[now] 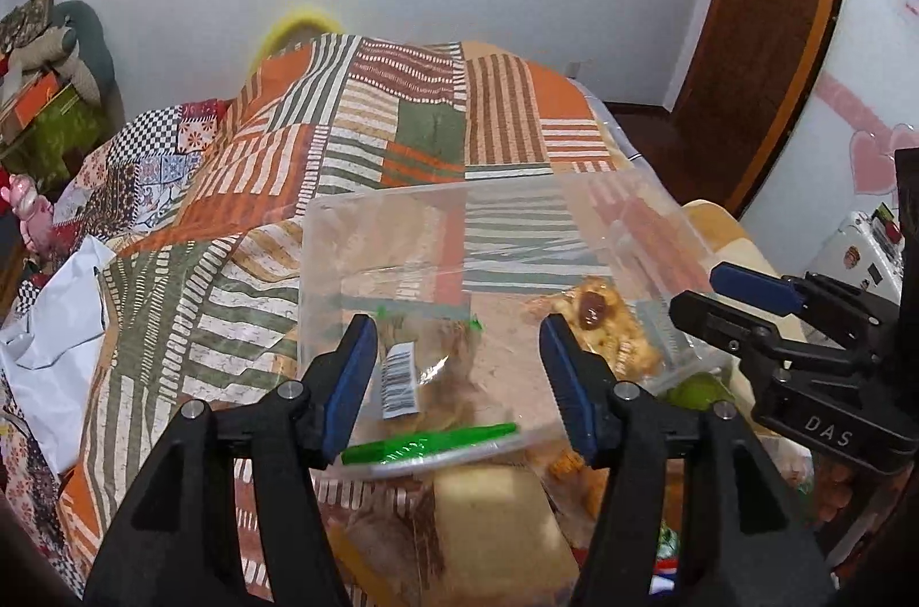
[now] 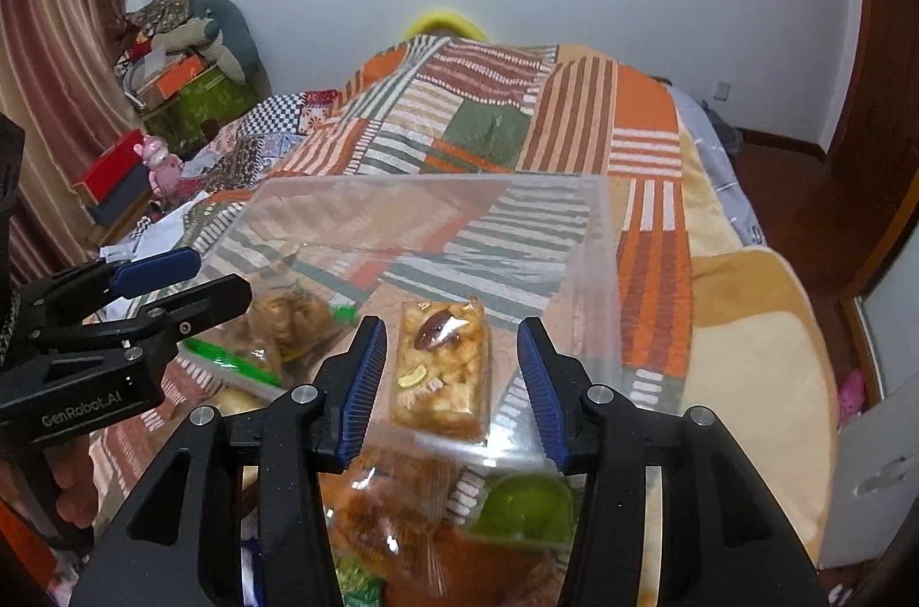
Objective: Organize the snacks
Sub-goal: 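Carry both bags into the clear plastic box and open both grippers, then move both grippers back over the snack pile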
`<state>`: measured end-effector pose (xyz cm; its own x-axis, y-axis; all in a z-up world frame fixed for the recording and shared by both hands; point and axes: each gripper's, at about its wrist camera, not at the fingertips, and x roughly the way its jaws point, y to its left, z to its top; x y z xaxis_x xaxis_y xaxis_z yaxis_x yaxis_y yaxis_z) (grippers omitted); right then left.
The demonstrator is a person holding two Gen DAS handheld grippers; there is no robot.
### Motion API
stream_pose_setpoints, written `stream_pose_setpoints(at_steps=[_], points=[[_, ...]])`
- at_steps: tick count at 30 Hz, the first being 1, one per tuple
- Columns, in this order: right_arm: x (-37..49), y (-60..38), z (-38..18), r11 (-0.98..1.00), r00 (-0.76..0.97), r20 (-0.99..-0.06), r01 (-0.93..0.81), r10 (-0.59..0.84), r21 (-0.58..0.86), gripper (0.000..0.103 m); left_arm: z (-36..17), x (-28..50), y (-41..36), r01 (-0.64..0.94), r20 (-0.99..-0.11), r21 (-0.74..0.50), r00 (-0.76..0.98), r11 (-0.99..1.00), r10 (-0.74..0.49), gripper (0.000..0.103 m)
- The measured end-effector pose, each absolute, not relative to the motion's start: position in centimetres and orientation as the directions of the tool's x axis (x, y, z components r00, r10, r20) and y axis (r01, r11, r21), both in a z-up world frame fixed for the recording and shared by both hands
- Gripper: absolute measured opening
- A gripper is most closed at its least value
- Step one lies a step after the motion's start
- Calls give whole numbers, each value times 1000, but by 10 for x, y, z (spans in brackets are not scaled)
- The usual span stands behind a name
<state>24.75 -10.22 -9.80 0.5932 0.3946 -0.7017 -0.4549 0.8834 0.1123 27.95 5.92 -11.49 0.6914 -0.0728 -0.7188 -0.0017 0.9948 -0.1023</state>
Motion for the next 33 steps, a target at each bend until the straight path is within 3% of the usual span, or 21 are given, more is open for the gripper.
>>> stream_pose_setpoints(at_steps=[4,15,33], points=[[230,-109,-86,879,622,-675,-470,397,84,49,-102,260,60,-1,-699,-99,712,995,-69,70],[175,-140,-71,866,643,-633,-491,431,91,53,-78,186,64,7,-665,-66,745,998,-50,84],[110,-178,-132,888,558,-752,-453,350,77,56,-157,114,60,-5,-800,-83,597,997,-63,85]])
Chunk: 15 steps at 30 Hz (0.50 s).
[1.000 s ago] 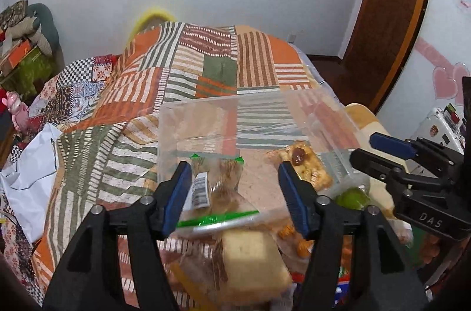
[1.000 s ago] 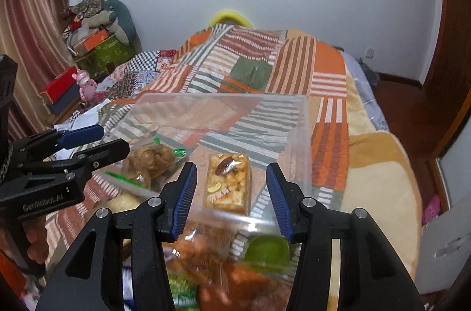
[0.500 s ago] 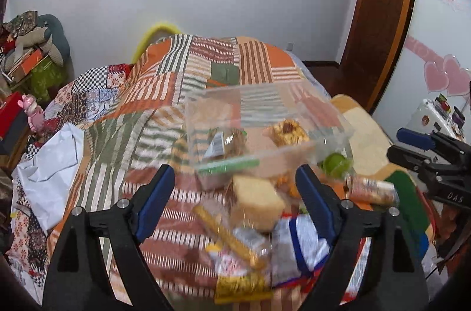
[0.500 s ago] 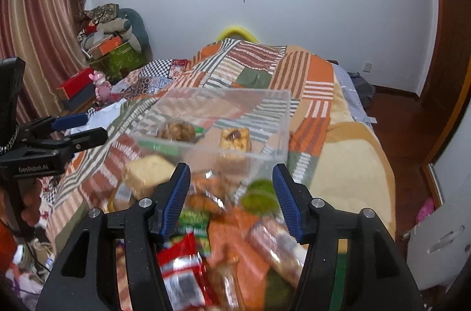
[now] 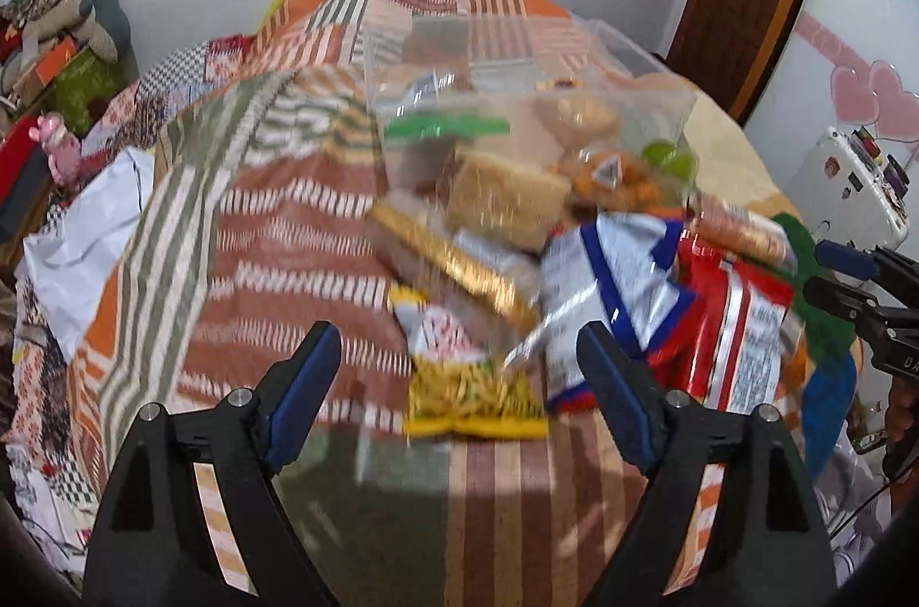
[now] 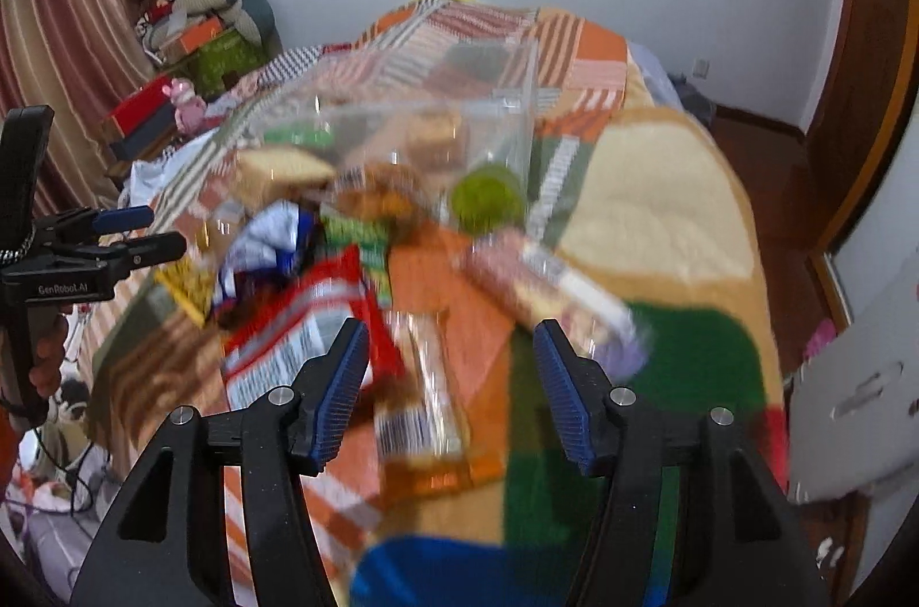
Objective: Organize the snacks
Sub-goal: 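Move both grippers back over the snack pile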
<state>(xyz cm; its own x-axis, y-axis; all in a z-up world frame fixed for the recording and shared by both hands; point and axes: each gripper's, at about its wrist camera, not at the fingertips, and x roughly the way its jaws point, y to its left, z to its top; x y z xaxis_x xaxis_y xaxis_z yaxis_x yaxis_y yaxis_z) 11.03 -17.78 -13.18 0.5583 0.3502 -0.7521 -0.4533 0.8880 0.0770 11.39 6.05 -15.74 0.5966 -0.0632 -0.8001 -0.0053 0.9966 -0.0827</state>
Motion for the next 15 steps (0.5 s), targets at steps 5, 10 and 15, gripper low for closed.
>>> stream_pose_setpoints(at_steps=[5,10,15], points=[[100,-179,-150,884,510,-791,-461,337,79,56,-179,109,60,-15,-829,-106,554,994,-80,85],[99,-172,-165,878,478,-815,-473,327,74,56,-194,116,59,-27,-849,-115,522,993,-84,85],[107,-167,-172,876,469,-819,-476,330,80,56,-199,128,59,-32,-848,-103,525,994,-71,85]])
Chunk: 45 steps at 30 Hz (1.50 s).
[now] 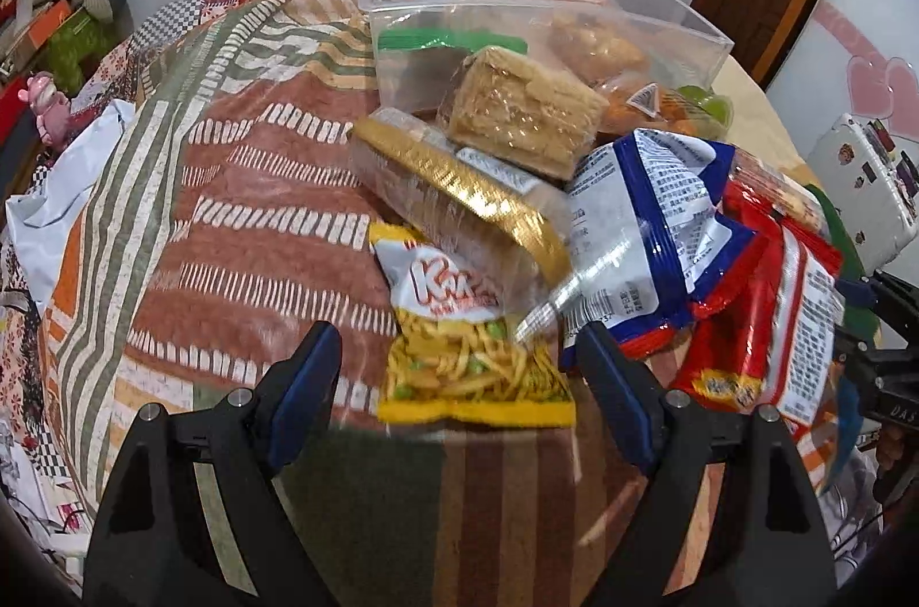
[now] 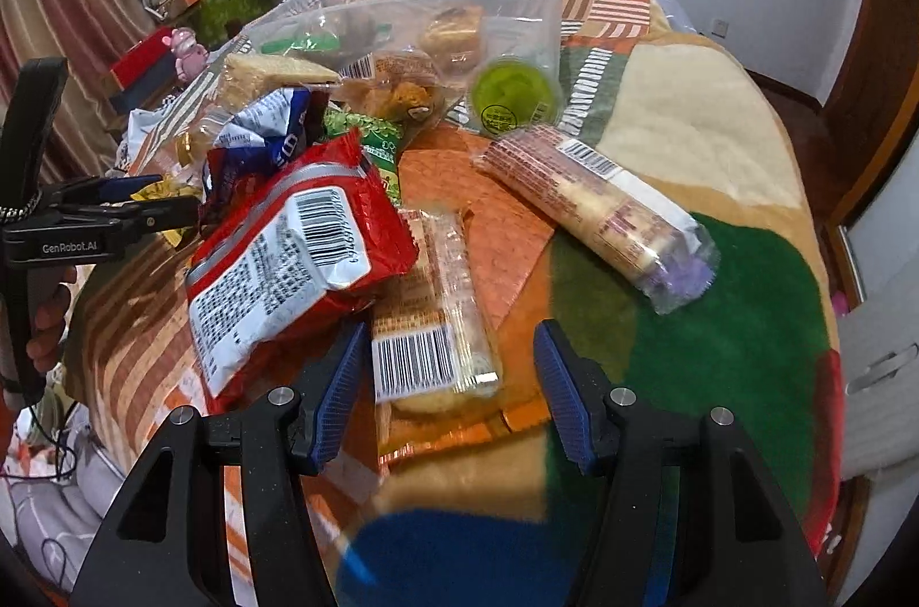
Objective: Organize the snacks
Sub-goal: 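Move both grippers back over the snack pile, then grasp the yellow chip bag with left gripper while right grasps the wafer bag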
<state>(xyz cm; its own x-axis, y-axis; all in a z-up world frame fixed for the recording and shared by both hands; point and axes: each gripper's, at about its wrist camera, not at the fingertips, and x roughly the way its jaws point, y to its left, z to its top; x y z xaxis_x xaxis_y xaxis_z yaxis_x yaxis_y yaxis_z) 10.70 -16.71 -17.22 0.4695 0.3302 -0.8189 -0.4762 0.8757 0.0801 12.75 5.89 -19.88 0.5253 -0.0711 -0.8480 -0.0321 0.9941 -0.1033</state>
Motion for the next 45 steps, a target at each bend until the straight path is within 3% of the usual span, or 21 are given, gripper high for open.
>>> stream_pose_setpoints(at_steps=[11,16,19,25,32,34,36,45], points=[[108,-168,-176,881,469,-805,-454,363,133,38,-207,138,68,-72,-831,-100,555,992,-44,83],[106,-175,-174,885,471,-800,-441,372,152,36,-208,129,59,-35,-830,-31,557,999,-7,53],[103,-180,-171,889,475,-798,-432,371,156,36,-206,126,59,-27,-831,-43,556,999,-21,46],[99,-190,-160,899,506,-783,-411,362,150,35,-198,115,70,-51,-831,-116,551,992,-69,39],[102,-196,-138,905,556,-747,-399,365,145,35,-178,93,74,-56,-811,-111,582,992,-58,32],[102,-195,-133,905,570,-733,-400,370,145,35,-171,88,76,-60,-803,-106,594,993,-50,22],[102,-194,-127,903,583,-719,-403,378,147,35,-163,85,81,-64,-791,-118,609,991,-54,19],[108,-183,-112,893,613,-675,-420,411,163,35,-119,81,87,-62,-727,-111,685,992,-39,19]])
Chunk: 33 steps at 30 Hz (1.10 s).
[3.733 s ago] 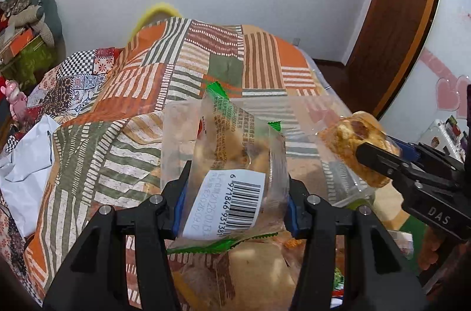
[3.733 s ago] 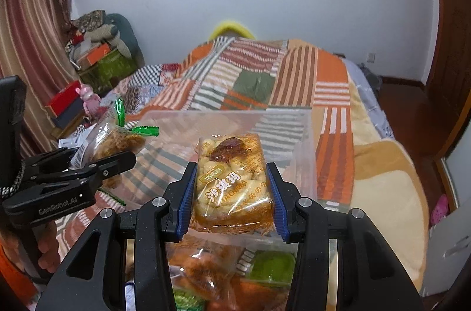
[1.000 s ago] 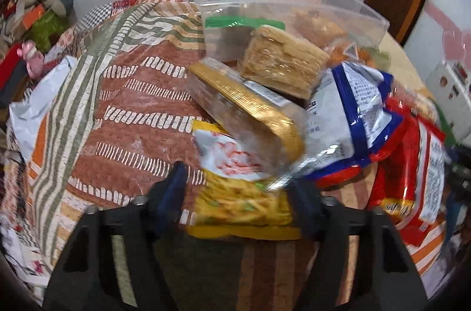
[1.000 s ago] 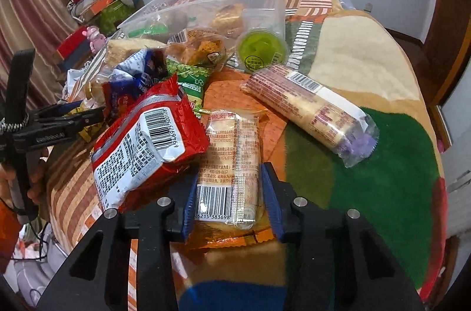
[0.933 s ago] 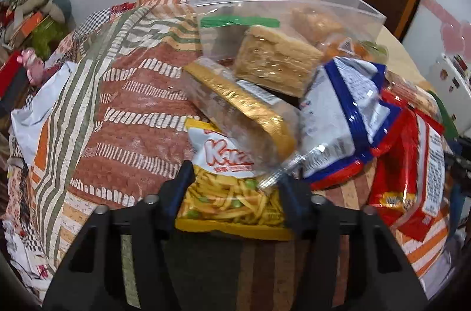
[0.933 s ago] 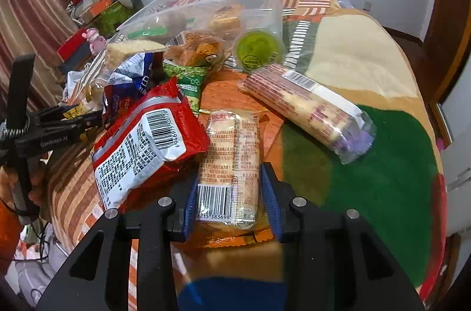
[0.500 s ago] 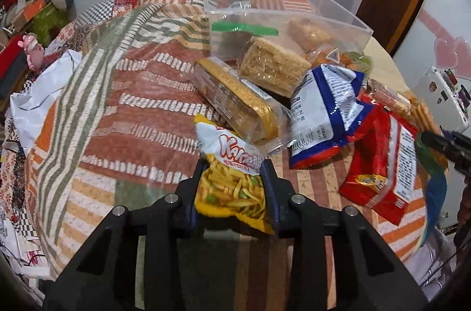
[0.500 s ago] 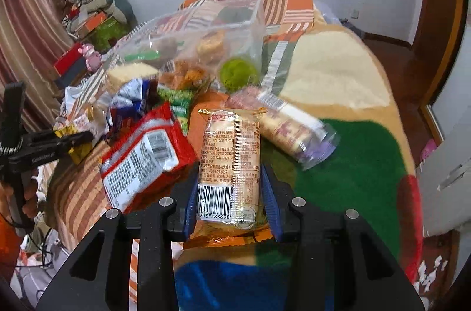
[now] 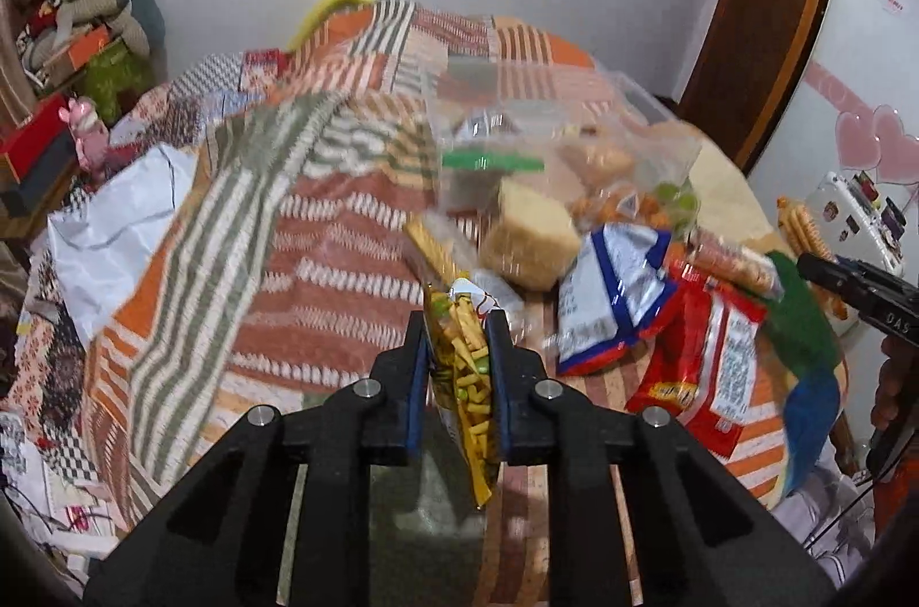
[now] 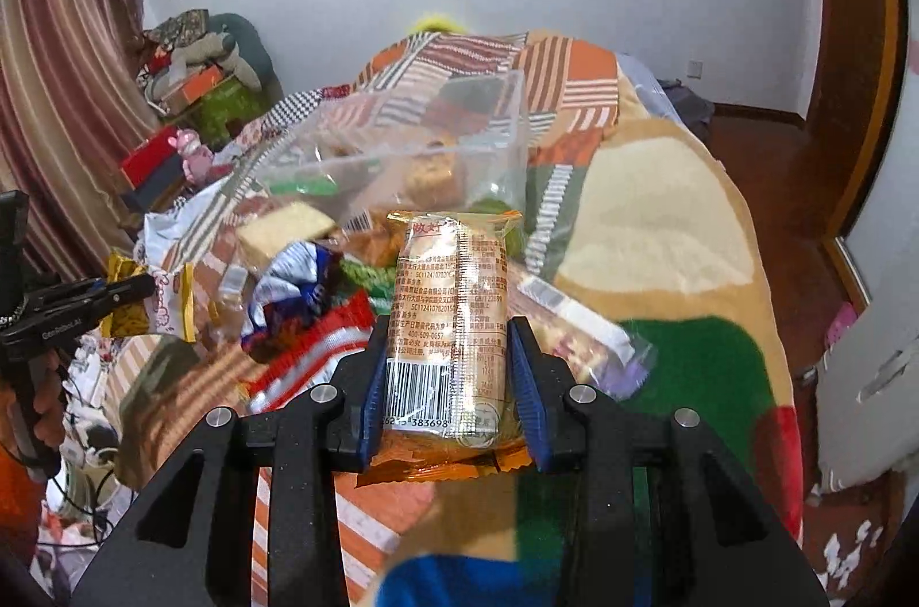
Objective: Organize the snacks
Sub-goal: 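Grasp the yellow chip bag with left gripper while right grasps the wafer bag, then carry both snacks into the clear box and open both grippers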
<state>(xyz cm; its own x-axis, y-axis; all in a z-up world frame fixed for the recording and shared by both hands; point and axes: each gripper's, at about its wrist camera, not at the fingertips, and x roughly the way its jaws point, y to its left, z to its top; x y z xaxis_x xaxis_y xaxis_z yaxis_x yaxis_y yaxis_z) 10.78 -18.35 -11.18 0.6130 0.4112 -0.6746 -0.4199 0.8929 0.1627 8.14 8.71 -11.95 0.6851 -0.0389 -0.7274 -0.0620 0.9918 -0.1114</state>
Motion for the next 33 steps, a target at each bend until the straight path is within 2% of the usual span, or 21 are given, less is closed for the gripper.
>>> stream_pose_setpoints(at_steps=[7,20,27,33], points=[[118,-174,-94,883,642,-632,-442,435,158,35,-82,98,86,-42,-661,-113,749,993,-44,19],[141,-153,-62,863,694,-538,-483,479,146,35,-50,157,58,-1,-576,-69,817,998,-39,19],[164,-146,-55,865,707,-517,-477,483,155,35,-53,194,51,17,-579,-103,812,995,-74,19],[189,-138,-60,873,703,-535,-462,469,158,35,-74,231,47,-7,-623,-114,779,993,-66,19]])
